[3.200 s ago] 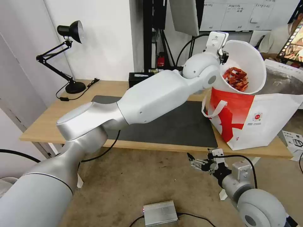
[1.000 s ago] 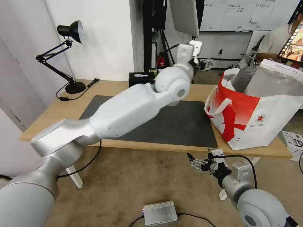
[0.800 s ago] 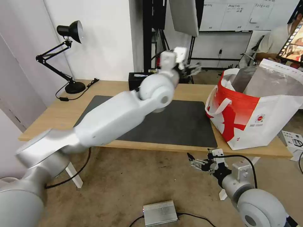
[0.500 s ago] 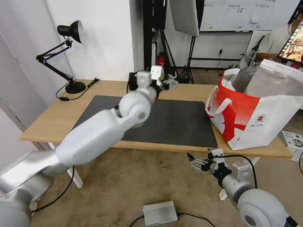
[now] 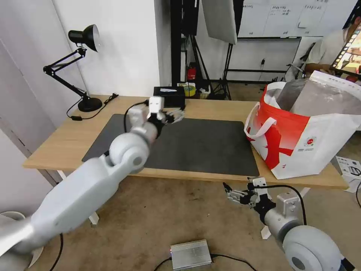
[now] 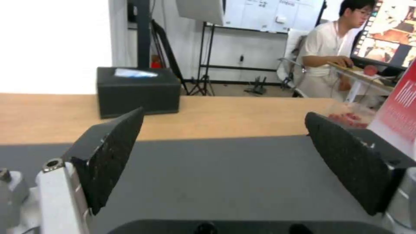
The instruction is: Pick up the trash from the table and place it into the takeout bag.
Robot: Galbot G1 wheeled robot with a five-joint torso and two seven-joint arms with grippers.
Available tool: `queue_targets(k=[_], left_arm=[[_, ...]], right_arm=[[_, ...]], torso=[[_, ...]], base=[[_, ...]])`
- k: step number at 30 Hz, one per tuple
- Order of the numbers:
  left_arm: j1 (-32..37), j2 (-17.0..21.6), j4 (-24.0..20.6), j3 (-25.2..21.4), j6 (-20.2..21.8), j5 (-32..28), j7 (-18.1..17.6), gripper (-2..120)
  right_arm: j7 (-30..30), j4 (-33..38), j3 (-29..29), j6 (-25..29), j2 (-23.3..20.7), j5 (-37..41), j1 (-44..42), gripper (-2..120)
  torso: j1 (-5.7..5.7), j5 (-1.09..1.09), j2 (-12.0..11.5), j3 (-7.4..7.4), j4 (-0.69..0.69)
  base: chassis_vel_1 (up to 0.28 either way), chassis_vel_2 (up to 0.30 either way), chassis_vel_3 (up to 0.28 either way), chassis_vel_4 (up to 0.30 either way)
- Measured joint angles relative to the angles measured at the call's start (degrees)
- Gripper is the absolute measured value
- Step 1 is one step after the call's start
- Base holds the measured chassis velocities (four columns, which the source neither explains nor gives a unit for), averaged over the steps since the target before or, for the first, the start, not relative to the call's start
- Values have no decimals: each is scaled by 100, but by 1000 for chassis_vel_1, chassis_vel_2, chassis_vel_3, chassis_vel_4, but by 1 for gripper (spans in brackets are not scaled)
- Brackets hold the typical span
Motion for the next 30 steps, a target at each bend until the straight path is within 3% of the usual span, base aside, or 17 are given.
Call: queue_targets(k=[7, 8, 11, 16, 19, 30], left_arm=[[1046, 170, -354, -861, -103, 366, 231, 100], [1471, 230, -452, -1169, -219, 567, 354, 100], [1934, 298, -559, -1427, -434, 750, 477, 100], [2264, 303, -643, -1583, -603, 885, 542, 100], [2847, 170, -763, -1841, -880, 1198, 657, 100], [4001, -75, -824, -2523, -1415, 1685, 999, 100]], right_arm=[[0, 0, 0, 0, 0, 0, 0, 100], [0, 0, 0, 0, 0, 0, 0, 100], [0, 0, 0, 0, 0, 0, 0, 100], [0, 0, 0, 0, 0, 0, 0, 100], [0, 0, 0, 0, 0, 0, 0, 100], [0, 0, 0, 0, 0, 0, 0, 100]], torso=[[1, 0, 0, -1, -1], [0, 1, 0, 0, 1], [1, 0, 0, 0, 0], [0, 1, 0, 0, 0], [1, 1, 0, 0, -1], [0, 2, 0, 0, -1]], base=[[0, 0, 0, 0], [0, 0, 0, 0], [0, 0, 0, 0], [0, 0, 0, 0], [0, 0, 0, 0], [0, 0, 0, 0]])
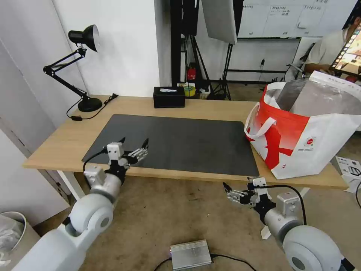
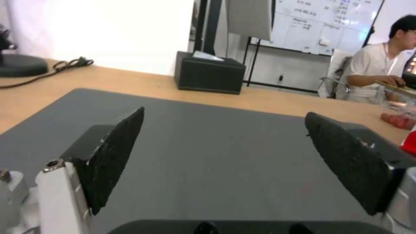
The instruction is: Pick up the trash from the table and place it into the takeout bag.
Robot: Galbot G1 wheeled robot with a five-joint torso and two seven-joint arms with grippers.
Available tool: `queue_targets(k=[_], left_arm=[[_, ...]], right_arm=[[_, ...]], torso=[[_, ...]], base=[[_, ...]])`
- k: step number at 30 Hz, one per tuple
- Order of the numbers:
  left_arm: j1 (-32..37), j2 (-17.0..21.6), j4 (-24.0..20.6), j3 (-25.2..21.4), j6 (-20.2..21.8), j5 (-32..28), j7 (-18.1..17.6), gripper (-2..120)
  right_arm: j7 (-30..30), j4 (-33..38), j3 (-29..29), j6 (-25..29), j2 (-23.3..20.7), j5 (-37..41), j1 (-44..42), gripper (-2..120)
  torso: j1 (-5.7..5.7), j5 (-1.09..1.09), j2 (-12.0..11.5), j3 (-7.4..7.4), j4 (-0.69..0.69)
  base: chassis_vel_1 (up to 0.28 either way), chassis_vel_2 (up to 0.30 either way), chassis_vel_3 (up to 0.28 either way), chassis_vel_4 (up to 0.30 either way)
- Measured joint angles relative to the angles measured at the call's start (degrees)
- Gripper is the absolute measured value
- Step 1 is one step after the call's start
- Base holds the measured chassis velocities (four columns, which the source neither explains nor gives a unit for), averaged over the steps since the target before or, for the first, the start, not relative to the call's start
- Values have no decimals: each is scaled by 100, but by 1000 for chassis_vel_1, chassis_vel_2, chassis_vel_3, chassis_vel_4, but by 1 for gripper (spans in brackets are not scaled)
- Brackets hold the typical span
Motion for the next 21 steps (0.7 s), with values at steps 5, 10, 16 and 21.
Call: queue_targets(k=[5, 10, 16, 21], left_arm=[[278, -119, -2, -98, -121, 63, 62, 100], [379, -237, 62, -104, -186, 148, 81, 100], [509, -304, 189, -119, -283, 230, 214, 100], [531, -264, 226, -173, -300, 232, 358, 100]], right_arm=[[0, 0, 0, 0, 0, 0, 0, 100], [0, 0, 0, 0, 0, 0, 0, 100], [0, 0, 0, 0, 0, 0, 0, 100], [0, 0, 0, 0, 0, 0, 0, 100]], torso=[[0, -1, 0, 0, 0], [0, 0, 0, 0, 0], [0, -1, 0, 1, 0], [0, 0, 0, 0, 0]], base=[[0, 0, 0, 0], [0, 0, 0, 0], [0, 0, 0, 0], [0, 0, 0, 0]])
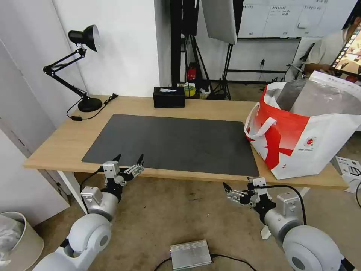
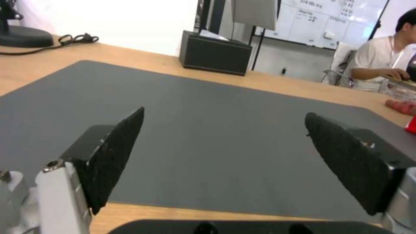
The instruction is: Pick up the trash from the table and place it into the takeout bag.
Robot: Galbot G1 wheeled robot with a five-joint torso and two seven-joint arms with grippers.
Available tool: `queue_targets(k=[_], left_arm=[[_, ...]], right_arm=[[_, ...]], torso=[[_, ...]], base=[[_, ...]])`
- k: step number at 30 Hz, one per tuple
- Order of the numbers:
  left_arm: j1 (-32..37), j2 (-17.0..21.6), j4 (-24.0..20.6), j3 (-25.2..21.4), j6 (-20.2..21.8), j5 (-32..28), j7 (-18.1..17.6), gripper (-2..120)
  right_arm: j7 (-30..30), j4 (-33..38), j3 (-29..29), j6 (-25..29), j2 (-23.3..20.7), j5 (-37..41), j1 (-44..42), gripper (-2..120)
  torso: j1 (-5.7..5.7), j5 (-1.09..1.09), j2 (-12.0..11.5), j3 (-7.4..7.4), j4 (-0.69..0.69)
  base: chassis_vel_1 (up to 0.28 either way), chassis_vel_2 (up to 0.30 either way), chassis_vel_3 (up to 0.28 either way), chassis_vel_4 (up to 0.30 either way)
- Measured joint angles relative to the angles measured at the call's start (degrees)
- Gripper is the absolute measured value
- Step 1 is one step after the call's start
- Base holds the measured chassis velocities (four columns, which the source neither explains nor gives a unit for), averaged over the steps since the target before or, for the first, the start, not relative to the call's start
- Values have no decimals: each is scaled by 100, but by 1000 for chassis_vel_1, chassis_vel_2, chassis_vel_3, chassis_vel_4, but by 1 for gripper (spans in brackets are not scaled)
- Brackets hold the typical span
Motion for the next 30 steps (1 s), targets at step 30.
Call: queue_targets(k=[30], left_arm=[[190, 178, 39, -42, 92, 205, -62, 100]], right_arm=[[0, 0, 0, 0, 0, 0, 0, 100]], torso=[[0, 0, 0, 0, 0]], base=[[0, 0, 0, 0]])
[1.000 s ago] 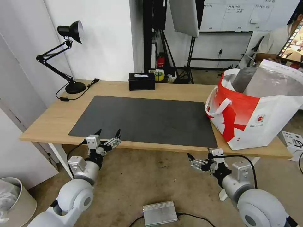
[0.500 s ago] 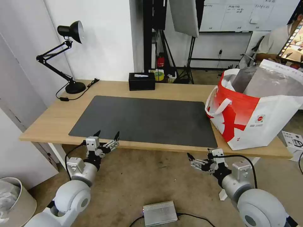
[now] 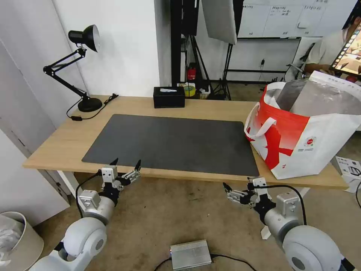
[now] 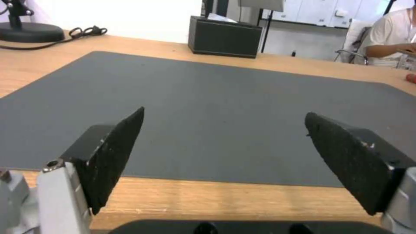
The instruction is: Pick up the trash from the table and place it into the takeout bag.
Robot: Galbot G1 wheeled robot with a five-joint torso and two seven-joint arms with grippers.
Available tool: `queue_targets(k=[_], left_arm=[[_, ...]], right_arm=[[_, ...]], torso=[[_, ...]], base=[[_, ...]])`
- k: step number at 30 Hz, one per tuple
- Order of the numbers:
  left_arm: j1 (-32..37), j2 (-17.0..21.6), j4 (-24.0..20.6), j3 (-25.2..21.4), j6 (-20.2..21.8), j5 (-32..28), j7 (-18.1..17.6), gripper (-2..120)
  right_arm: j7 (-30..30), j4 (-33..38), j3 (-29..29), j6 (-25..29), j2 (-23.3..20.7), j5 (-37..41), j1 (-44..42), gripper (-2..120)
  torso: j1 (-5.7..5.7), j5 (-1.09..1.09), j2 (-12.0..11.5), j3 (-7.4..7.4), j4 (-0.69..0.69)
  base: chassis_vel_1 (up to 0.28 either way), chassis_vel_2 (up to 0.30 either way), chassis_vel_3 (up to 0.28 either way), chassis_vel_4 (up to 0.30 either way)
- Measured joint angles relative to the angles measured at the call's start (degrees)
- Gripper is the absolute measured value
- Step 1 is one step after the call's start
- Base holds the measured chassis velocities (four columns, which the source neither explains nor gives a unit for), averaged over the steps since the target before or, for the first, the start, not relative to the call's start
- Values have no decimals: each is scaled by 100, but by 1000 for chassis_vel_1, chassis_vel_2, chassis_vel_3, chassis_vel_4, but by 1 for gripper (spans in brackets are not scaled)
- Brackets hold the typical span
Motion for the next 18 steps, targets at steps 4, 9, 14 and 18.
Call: queue_targets(k=[4, 9, 14, 18], left_arm=[[-1, 1, -2, 0, 2, 0, -2, 100], [-2, 1, -3, 1, 5, 0, -3, 100], [-4, 1, -5, 2, 5, 0, -5, 100], [-5, 1, -5, 3, 5, -2, -6, 100]], right_arm=[[0, 0, 0, 0, 0, 0, 0, 100], [0, 0, 0, 0, 0, 0, 0, 100], [0, 0, 0, 0, 0, 0, 0, 100], [0, 0, 0, 0, 0, 0, 0, 100]], torso=[[0, 0, 0, 0, 0], [0, 0, 0, 0, 0], [0, 0, 0, 0, 0], [0, 0, 0, 0, 0]], base=[[0, 0, 0, 0], [0, 0, 0, 0], [0, 0, 0, 0], [0, 0, 0, 0]])
